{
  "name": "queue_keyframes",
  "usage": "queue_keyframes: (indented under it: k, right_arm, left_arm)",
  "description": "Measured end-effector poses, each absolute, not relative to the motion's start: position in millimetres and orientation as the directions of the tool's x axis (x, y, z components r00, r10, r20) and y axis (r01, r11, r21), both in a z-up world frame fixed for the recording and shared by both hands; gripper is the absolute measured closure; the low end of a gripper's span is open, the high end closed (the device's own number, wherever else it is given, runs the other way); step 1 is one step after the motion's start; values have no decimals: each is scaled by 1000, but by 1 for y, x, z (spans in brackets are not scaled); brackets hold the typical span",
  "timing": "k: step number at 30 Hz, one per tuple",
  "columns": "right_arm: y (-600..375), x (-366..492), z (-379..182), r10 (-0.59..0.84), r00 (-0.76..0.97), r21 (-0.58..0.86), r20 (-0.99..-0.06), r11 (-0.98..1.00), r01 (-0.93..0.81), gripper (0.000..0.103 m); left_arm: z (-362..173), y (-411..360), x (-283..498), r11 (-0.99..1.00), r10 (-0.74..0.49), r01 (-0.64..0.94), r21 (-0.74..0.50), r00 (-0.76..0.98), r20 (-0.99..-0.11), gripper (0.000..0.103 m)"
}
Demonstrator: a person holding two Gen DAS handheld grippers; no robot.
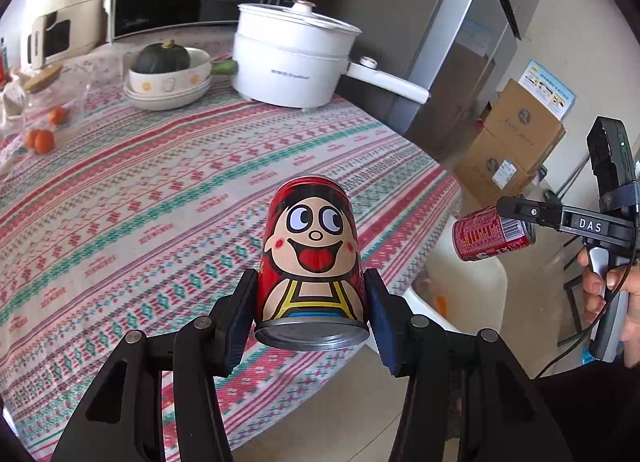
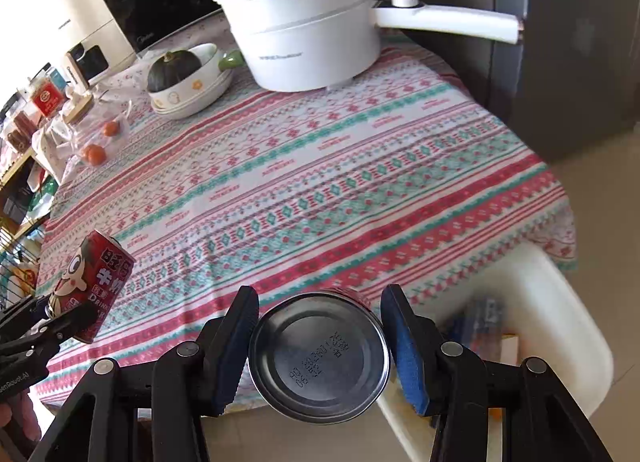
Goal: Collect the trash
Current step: 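Carry both red cans over the white bin and release them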
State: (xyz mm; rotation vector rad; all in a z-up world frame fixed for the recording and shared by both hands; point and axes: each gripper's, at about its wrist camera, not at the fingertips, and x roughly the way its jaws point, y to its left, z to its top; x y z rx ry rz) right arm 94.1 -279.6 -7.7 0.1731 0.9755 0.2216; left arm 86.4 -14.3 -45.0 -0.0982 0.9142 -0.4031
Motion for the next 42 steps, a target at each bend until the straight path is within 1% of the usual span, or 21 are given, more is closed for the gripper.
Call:
queue_keyframes:
  k: [5,11,16,20,27,33,39,40,41,42]
  right_arm:
    - [-322,86,-22,211,511,229,-833,973,-28,48]
    - [-352,75,-44,160,481,192,-862,981,16,48]
    - [-372,64,-58,140,466,192,-874,979,65,48]
    - [-389,58,-67,116,466,187,-877,976,109,48]
    - [-410,53,-88,108,420,193,-901,967,165,48]
    - [-422,53,-98,79,394,165,-916,968,189,48]
    - [-428,55,-102,60,382,153,-922,964,217,48]
    - [-429,55,-102,55,381,148,-923,964,219,48]
    - [-428,56,-103,50,378,143,-924,965,220,48]
    - [-428,57,-104,44,376,137,-926,965,223,48]
  left_arm:
    - [-53,-60,94,886,-437,379,-268,489,-755,48]
    - [-62,-110,88,839,-485,473,-270,424,-765,48]
    - [-72,-142,76,796,-511,543,-267,368,-777,48]
    - [-87,-165,68,768,-504,591,-246,321,-802,48]
    - [-116,-206,64,728,-496,641,-244,247,-833,48]
    - [-144,-222,80,742,-461,627,-237,221,-859,48]
    - [-147,-220,93,751,-459,619,-231,237,-856,47]
    - [-144,-218,94,751,-463,616,-237,236,-854,43]
    - [-139,-215,95,757,-464,607,-243,237,-854,32]
    - [-132,-210,95,765,-463,597,-241,250,-850,27]
